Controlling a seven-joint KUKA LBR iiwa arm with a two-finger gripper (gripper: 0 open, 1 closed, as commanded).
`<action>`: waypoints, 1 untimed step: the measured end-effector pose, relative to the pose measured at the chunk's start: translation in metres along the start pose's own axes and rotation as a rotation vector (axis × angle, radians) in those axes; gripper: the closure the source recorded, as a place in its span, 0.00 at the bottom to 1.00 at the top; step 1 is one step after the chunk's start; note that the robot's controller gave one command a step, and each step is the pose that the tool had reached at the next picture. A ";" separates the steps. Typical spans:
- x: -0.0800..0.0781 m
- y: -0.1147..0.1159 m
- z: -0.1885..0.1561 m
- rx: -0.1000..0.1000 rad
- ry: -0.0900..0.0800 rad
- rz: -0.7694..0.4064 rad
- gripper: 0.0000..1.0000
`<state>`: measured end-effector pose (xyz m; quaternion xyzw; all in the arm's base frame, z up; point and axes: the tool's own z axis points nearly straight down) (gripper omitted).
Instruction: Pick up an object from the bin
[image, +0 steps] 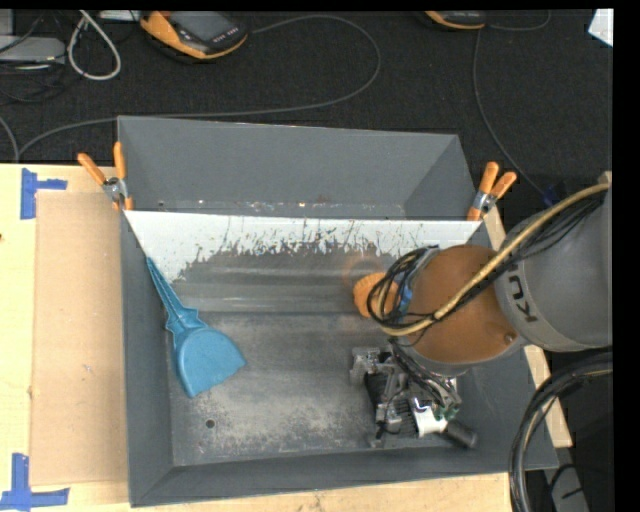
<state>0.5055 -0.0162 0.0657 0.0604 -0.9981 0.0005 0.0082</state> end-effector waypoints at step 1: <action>-0.034 -0.010 -0.051 0.006 -0.025 -0.542 0.00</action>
Offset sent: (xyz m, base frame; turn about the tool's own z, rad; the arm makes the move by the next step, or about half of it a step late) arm -0.0360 -0.0411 0.0343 -0.1168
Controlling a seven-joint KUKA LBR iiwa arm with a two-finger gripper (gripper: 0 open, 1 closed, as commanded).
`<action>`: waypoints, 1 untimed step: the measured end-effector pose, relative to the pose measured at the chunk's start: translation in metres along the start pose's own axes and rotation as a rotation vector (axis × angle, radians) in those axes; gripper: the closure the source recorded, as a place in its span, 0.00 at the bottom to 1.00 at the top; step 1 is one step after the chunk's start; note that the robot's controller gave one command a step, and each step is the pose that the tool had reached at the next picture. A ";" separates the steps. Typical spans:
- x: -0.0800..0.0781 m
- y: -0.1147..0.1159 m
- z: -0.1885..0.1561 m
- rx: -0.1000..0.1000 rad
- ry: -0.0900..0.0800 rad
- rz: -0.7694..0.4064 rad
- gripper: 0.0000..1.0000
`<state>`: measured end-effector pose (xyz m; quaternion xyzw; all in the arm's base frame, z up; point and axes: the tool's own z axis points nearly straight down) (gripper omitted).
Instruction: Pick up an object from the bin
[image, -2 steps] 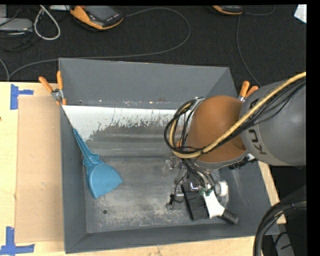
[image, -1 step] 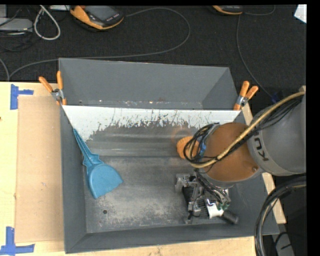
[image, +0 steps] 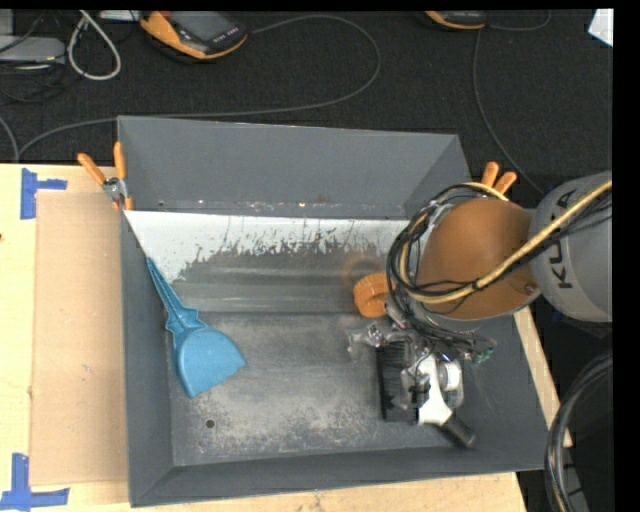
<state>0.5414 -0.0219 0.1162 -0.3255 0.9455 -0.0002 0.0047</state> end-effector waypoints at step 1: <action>0.078 0.016 0.015 -0.006 0.017 0.431 0.00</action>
Offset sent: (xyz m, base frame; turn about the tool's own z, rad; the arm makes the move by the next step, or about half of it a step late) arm -0.0626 -0.0825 -0.0462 -0.3735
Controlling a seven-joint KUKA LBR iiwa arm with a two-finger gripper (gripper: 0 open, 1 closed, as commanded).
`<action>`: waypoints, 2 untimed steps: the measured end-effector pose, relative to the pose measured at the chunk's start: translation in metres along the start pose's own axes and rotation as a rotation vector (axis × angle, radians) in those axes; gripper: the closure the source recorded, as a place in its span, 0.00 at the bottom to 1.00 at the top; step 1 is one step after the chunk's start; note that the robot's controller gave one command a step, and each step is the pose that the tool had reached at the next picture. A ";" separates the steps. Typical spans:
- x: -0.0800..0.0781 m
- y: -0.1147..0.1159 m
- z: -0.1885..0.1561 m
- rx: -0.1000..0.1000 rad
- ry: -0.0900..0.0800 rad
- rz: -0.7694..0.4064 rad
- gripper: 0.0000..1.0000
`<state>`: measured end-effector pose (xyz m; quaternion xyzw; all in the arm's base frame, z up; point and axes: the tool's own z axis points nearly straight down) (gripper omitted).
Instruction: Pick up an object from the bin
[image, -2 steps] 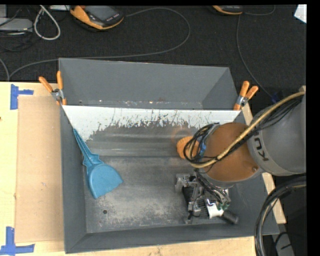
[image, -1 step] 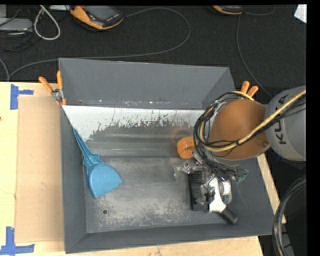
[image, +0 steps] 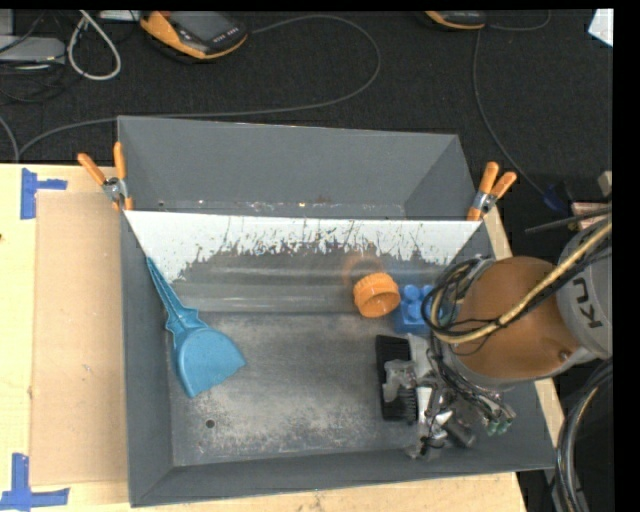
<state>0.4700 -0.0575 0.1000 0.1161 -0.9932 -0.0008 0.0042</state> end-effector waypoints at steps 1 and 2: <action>-0.002 -0.035 0.023 0.007 -0.018 -0.643 0.00; -0.068 -0.096 0.032 -0.049 0.011 -0.354 1.00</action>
Offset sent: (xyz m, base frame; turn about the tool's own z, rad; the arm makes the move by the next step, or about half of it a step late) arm 0.0907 -0.1007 -0.0300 -0.3565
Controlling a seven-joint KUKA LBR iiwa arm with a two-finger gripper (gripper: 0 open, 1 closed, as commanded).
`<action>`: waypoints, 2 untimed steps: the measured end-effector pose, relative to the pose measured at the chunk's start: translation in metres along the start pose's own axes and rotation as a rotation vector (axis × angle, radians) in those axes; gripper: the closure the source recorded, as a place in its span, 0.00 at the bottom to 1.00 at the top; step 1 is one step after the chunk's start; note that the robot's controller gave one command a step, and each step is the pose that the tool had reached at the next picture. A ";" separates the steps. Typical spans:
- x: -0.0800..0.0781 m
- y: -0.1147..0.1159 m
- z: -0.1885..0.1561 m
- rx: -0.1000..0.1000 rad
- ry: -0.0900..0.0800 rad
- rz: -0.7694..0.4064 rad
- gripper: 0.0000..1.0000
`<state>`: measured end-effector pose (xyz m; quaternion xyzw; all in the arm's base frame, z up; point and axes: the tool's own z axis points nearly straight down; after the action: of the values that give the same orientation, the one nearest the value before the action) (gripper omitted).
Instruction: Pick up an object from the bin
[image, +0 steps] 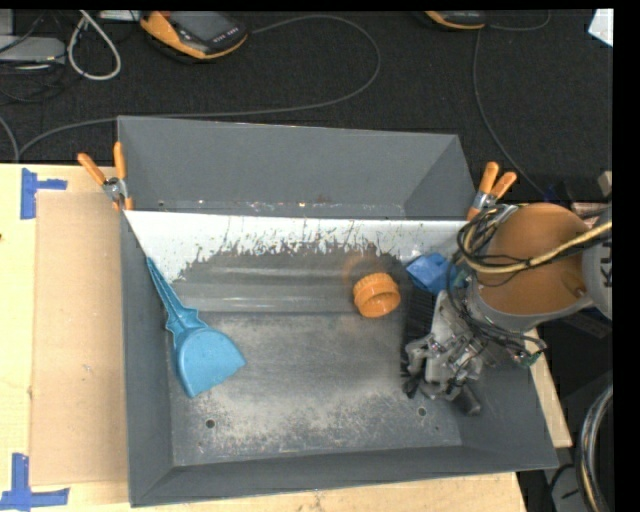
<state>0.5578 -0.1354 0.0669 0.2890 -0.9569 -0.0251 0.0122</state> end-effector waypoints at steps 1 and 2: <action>0.000 0.000 0.000 0.002 -0.002 -0.002 1.00; 0.012 0.013 -0.005 0.037 -0.006 -0.011 1.00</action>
Offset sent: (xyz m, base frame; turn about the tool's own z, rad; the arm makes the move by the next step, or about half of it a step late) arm -0.0005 0.0003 0.0509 -0.0023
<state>0.5409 -0.1312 0.0723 0.2943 -0.9557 -0.0083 0.0040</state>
